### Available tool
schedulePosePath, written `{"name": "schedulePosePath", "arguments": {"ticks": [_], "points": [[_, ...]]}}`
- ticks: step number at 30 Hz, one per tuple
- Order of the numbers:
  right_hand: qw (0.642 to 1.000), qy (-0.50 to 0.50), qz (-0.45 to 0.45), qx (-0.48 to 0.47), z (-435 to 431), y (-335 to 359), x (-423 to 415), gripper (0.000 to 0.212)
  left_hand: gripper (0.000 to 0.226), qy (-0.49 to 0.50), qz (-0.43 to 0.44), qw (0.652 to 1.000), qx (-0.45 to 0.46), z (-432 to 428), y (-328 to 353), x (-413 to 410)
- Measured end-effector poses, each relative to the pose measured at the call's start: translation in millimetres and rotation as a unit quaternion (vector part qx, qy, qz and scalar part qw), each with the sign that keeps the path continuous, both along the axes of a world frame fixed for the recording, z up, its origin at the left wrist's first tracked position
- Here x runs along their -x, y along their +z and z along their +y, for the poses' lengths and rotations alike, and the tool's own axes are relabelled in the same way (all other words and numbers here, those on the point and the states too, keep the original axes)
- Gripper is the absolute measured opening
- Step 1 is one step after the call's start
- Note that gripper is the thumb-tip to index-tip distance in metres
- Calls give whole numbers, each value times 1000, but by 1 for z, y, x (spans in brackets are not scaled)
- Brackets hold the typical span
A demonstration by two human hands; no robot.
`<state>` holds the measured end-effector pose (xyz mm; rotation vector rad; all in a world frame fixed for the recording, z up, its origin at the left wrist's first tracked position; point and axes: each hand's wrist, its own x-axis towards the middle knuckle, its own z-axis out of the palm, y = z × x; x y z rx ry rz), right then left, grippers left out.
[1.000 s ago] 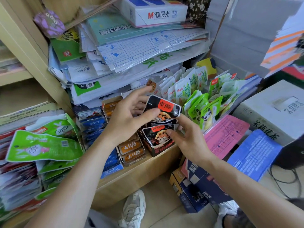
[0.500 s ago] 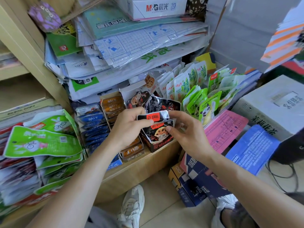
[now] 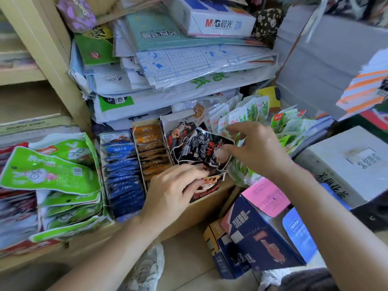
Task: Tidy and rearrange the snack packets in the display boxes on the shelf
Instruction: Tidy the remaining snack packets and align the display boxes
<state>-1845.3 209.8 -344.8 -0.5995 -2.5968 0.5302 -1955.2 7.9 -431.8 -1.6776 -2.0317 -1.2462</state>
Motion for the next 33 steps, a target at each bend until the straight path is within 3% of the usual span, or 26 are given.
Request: {"name": "schedulePosePath", "arguments": {"ticks": [3,5,10,14,19,23,28,33], "points": [[991,20,-115,-71,5,-6,21,35,13,-8,1,999,-34,-1,-10,-1],[991,9,-116,-59,6,-9,26,31,12,-16,-4,999,-39,-1,-13,1],[997,33,-58,31,6,-10,23,20,12,-36,0,999,-26,-5,-18,3],[991,66,51,109,5,3,12,17,12,-47,40,998,-26,-8,-19,-2],[980,95,147,96,0,19,-2,19,12,-30,73,996,-46,-9,-21,-8],[975,124,181,-23,-12,8,-9,17,14,-23,69,995,-65,-8,-18,-8],[964,218,131,-79,-15,0,-9,30,11,-11,44,997,-70,-7,-17,-8],[966,258,-6,-31,-7,-12,7,40,9,13,51,996,-77,-8,-11,-2]]}}
